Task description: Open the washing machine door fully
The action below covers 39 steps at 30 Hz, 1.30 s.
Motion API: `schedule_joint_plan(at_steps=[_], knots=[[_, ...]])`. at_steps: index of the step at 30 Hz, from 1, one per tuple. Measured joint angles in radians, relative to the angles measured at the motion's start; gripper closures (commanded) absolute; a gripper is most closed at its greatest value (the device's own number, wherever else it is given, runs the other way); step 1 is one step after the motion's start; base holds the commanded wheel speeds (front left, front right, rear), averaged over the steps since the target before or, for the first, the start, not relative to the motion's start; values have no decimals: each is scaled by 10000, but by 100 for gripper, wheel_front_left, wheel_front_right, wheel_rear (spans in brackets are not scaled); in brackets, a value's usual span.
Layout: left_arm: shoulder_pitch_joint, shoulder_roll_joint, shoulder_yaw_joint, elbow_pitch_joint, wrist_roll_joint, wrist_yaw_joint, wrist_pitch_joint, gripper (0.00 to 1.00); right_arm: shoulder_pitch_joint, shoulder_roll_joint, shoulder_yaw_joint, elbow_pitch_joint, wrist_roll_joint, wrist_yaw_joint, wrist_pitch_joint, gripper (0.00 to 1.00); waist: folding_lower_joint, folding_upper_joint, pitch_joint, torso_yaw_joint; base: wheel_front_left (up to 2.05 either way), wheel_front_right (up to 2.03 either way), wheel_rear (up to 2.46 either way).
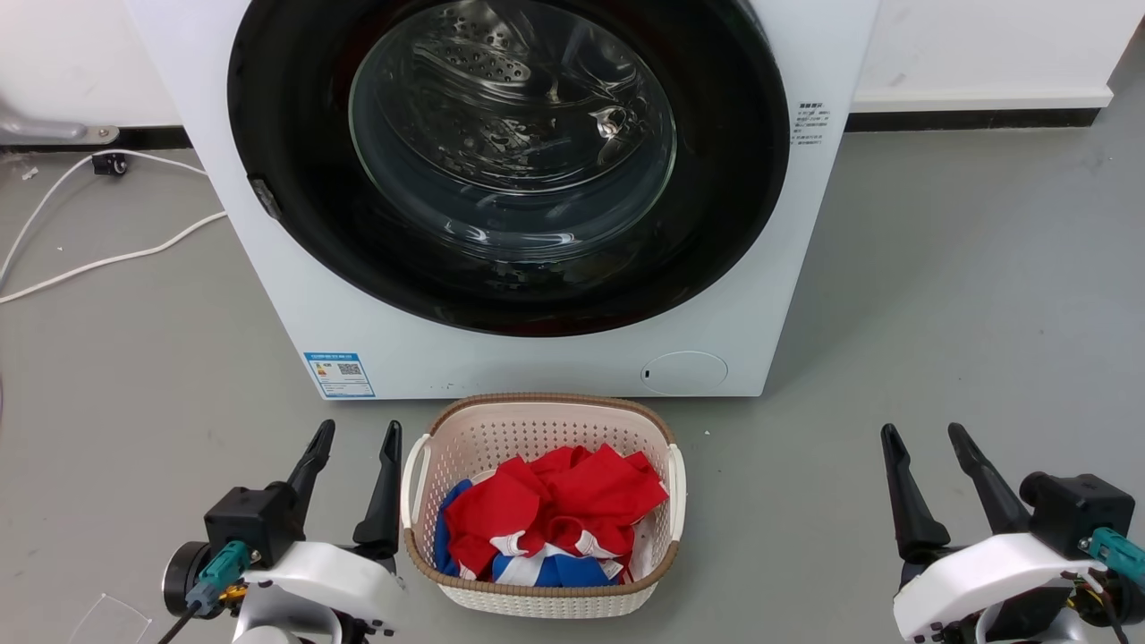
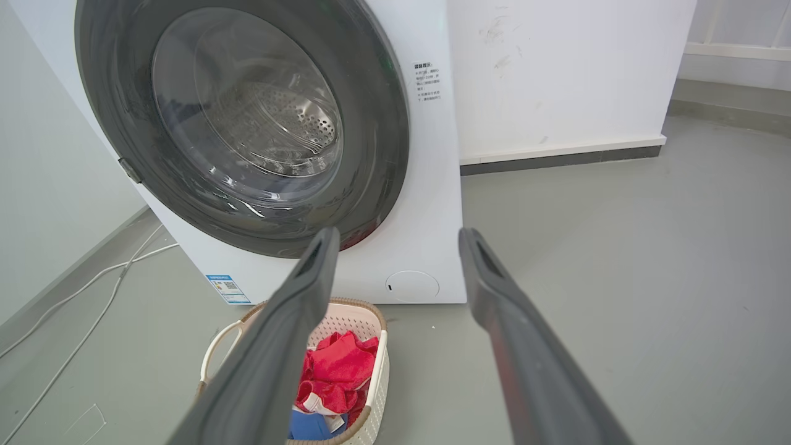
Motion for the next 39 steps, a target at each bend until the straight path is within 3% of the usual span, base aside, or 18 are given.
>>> schedule_joint_plan(at_steps=[20, 37, 39], knots=[[-76, 59, -155, 261, 1197, 61, -378, 0, 2, 4, 58, -123, -1262, 2, -115, 0, 0, 0, 74, -48, 0, 0, 0], [-158, 84, -161, 345, 1651, 105, -585, 0, -10, 8, 25, 48, -1246, 15, -451, 0, 0, 0, 136, -92, 0, 0, 0], [-167, 67, -159, 347, 1586, 94, -585, 0, -11, 8, 29, 100, -1093, 15, -451, 96, 0, 0, 134, -95, 0, 0, 0]])
